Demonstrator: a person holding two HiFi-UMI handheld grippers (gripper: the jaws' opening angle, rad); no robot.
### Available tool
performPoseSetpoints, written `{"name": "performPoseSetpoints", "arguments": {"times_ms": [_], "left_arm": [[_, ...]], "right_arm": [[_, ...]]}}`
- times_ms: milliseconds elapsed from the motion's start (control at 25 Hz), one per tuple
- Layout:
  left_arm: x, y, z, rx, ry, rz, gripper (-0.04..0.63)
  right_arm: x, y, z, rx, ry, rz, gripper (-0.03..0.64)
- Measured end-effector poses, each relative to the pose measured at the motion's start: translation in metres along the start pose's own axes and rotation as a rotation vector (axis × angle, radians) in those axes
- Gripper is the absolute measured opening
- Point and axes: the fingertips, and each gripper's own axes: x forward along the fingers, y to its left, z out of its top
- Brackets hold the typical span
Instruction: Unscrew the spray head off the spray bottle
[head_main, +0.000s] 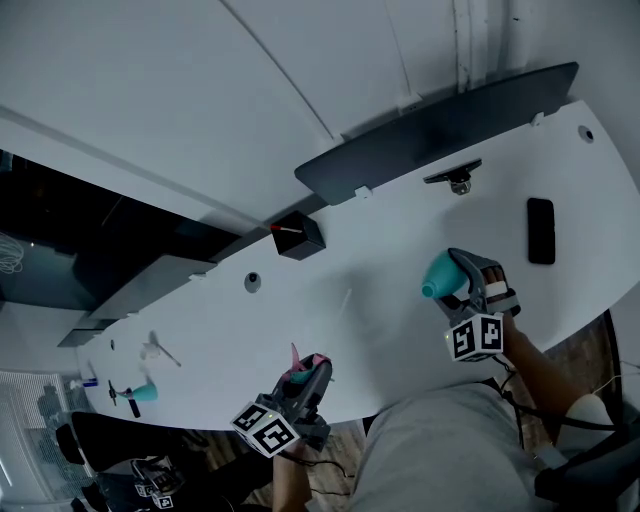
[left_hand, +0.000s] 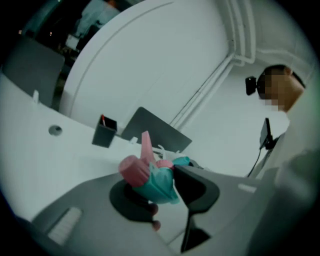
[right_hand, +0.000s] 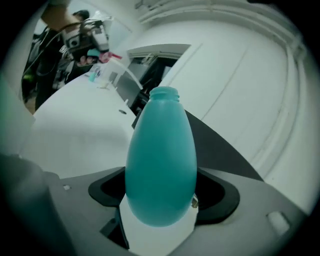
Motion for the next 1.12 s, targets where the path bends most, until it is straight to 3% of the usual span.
{"name": "performPoseSetpoints", "arguments": {"times_ms": [160,240,320,640,840,1120], "left_arm": [[-0.004,0.016,0.01,0.101,-0.1,0.154,0.127],[0.007,0.013,0.007,0.109,-0.106,0.154,0.127],[0.018,0.007,0.003,0.088,-0.12,0.122,0.126],[0.037,-0.009,0.009,0.063,-0.18,0.147,0.126],[0.033,-0.01,0.001,0.054,-0.209,0.177,0.127],[0.015,-0.026,-0.02,0.099,-0.241,0.18,0.127]], "right_arm": [[-0.011,-0.002,0.005,0.412,-0.069,0.051,0.411],[-0.015,-0.002,0.014,0.607,-0.112,0.08,0.411],[-0.02,-0.003,0.023,0.711,-0.158,0.086,0.413],[-0.042,-0.011,0.051,0.78,-0.262,0.091,0.413],[-0.054,-0.005,0.07,0.782,-0.308,0.119,0.413],[-0.099,0.014,0.114,0.732,-0.337,0.115,0.414]]}}
